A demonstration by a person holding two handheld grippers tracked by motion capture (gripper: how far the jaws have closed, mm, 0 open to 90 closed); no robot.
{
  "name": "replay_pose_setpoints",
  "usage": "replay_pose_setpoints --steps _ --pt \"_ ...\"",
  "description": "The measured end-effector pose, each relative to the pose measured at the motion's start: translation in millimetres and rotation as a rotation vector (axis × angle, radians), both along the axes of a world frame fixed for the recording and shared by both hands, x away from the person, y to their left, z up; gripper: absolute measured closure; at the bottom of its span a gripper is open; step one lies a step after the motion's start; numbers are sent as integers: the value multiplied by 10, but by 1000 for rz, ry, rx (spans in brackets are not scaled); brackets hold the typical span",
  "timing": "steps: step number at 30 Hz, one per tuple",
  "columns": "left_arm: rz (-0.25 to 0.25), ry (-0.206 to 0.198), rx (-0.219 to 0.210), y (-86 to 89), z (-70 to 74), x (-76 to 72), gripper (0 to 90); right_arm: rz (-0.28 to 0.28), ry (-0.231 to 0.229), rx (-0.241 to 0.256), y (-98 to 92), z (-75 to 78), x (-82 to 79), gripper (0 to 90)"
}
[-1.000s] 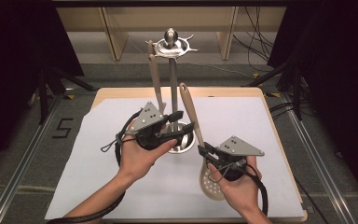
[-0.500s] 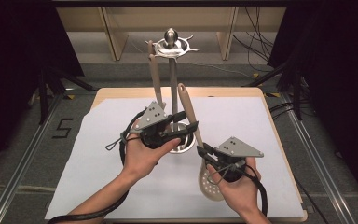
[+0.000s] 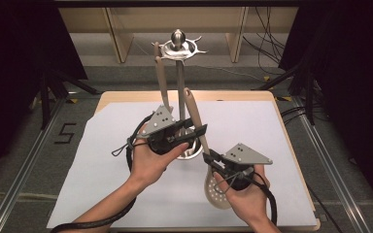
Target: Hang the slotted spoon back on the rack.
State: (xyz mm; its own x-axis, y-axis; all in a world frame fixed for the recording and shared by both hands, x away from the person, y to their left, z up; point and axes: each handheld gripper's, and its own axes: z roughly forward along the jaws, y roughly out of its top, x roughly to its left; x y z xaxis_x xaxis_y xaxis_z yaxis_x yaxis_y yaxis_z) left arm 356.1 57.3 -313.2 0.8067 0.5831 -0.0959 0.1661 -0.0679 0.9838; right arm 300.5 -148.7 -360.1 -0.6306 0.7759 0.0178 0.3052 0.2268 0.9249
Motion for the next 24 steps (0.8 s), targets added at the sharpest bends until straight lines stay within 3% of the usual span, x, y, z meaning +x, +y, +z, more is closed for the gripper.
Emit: replay_pose_setpoints --steps 8,12,17,18,24 --pt "-34 -24 -16 -14 28 -53 679 2 28 12 25 -13 9 790" --pt "-59 -25 -27 -22 56 -92 713 24 -3 -11 34 -11 47 789" --pt "-96 -26 -23 -34 93 -128 746 16 17 -7 67 -4 43 786" --pt "-98 -28 -21 -35 98 -131 748 21 -7 -17 65 -2 56 786" --pt "-104 -30 -16 -31 117 -129 750 10 10 3 82 6 42 782"
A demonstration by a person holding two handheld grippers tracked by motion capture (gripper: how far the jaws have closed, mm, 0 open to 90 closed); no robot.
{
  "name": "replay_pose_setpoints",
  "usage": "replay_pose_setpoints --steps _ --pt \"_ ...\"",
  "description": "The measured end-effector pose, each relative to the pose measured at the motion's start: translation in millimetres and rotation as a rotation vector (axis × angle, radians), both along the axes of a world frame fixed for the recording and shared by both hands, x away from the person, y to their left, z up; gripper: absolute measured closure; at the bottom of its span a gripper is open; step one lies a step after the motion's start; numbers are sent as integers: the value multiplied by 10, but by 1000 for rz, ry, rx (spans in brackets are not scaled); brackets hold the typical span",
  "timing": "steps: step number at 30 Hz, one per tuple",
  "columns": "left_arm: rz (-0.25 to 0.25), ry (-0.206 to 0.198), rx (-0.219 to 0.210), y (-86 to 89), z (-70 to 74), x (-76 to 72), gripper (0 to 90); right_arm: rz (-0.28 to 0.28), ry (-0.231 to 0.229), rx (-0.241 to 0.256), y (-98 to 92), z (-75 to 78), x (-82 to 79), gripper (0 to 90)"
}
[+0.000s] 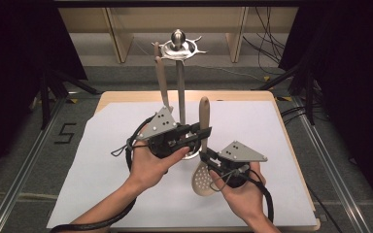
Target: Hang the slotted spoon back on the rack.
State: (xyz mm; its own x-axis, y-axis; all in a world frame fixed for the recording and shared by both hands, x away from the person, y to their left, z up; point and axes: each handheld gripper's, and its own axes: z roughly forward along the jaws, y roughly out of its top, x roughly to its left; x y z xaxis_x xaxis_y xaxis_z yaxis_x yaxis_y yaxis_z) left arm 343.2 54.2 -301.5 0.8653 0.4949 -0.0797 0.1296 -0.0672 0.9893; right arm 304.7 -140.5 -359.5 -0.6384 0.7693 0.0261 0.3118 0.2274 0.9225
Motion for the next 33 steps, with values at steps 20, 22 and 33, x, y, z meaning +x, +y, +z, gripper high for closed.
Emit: replay_pose_setpoints --steps 20,22,33 --pt "13 -51 77 139 47 146 752 9 -10 -2 -121 23 -34 599" --pt "21 -49 72 165 56 173 752 -2 -24 1 -151 21 -34 598" --pt "44 -59 57 256 147 283 752 -38 -4 17 -288 -3 -29 597"
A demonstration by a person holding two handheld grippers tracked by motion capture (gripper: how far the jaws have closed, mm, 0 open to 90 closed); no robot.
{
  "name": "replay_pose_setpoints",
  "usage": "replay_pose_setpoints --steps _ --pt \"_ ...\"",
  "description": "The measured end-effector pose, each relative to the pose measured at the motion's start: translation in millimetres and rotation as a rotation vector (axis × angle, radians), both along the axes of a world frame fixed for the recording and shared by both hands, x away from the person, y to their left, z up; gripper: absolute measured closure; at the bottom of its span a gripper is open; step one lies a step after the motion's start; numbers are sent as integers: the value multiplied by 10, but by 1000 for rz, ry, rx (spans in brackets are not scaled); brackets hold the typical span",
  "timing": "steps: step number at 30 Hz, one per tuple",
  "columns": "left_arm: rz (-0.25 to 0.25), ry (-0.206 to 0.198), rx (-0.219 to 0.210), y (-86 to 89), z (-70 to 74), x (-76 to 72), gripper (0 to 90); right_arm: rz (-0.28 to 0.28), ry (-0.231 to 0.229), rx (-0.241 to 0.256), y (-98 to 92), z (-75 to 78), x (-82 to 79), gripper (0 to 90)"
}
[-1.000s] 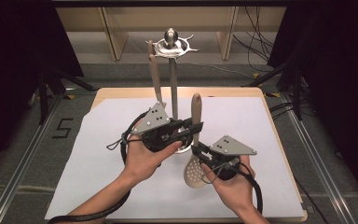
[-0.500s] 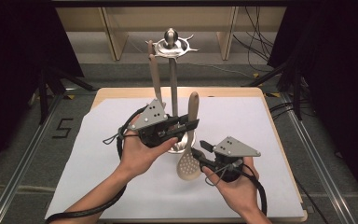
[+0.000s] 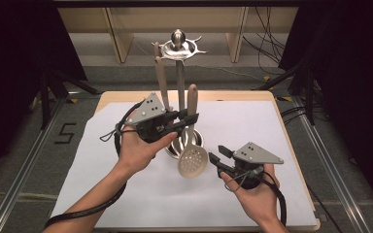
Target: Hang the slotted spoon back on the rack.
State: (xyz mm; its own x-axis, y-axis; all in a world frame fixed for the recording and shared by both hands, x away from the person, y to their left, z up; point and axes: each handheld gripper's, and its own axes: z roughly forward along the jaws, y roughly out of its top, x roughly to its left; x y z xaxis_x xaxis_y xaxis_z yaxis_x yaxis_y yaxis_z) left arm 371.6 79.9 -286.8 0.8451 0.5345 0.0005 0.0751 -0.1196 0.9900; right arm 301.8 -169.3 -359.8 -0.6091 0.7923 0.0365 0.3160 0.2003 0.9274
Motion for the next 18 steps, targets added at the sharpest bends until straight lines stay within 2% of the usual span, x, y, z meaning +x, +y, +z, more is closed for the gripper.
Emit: replay_pose_setpoints --steps 2,3,4,6,7,8,10,12,13,14,16,17,18 --pt "3 -2 1 3 18 13 752 -4 -10 -3 -21 -8 8 597" --pt "2 -4 3 5 26 20 751 -18 21 16 -14 -11 -13 597" --pt "3 -5 2 5 31 25 752 -6 9 -9 -42 -10 0 597" --pt "4 -6 0 6 42 37 751 -8 -9 -11 -61 -28 17 597" --pt "4 -7 0 5 46 43 751 -11 32 14 -54 -36 1 597" --pt "6 -9 -1 5 51 49 752 -25 37 5 -68 -41 -3 597" --pt "6 -10 0 5 60 60 751 -23 25 -2 -94 -61 12 597" --pt "8 -7 -4 7 69 68 752 -34 37 -1 -110 -74 7 597" --pt "9 -9 -5 9 74 73 751 -28 20 -11 -129 -78 17 597" --pt "10 -12 -5 12 79 79 751 -31 41 11 -124 -85 11 597" --pt "10 -14 -3 17 87 88 751 -48 33 -1 -148 -83 9 597" --pt "11 -16 -2 17 90 94 751 -46 53 12 -150 -81 3 597" --pt "13 -14 -3 17 91 98 751 -38 34 4 -158 -83 18 597"
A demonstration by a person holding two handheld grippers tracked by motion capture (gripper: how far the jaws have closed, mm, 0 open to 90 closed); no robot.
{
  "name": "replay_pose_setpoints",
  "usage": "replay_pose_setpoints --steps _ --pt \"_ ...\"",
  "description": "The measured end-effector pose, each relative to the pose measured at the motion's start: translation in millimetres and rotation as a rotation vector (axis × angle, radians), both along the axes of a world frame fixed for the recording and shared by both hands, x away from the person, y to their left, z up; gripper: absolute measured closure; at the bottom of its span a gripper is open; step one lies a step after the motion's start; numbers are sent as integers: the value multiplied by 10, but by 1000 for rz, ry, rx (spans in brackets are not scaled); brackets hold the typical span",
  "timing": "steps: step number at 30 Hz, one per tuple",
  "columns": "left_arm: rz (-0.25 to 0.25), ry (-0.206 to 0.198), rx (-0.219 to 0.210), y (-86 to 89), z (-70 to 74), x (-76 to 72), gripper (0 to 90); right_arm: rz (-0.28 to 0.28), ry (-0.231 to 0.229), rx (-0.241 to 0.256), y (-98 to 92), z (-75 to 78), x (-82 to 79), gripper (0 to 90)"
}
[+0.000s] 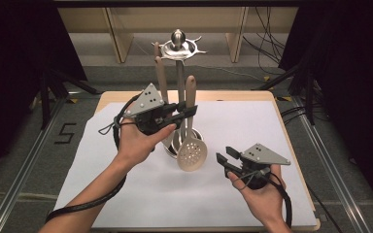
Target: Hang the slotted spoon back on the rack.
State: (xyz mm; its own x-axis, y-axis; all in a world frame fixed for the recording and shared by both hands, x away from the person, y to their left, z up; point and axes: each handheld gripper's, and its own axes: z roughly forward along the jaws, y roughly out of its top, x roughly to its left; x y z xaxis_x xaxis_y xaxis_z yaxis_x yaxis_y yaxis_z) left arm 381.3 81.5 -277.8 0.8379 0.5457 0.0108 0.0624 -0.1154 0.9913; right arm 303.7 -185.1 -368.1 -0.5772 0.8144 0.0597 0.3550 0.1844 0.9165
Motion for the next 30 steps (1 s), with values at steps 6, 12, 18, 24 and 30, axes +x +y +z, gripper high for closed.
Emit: replay_pose_setpoints --steps 6,12,18,24,30 --pt "3 -2 5 8 5 31 752 -14 23 23 6 7 -22 597" --pt "7 -1 2 16 20 46 751 -9 4 6 -18 -1 -4 597" --pt "11 -4 -3 28 39 68 751 -28 19 4 -36 7 -14 597" --pt "17 -2 -7 37 53 88 751 -25 11 2 -44 2 -2 597" --pt "24 1 -12 42 58 111 751 -31 25 11 -36 6 -19 597"
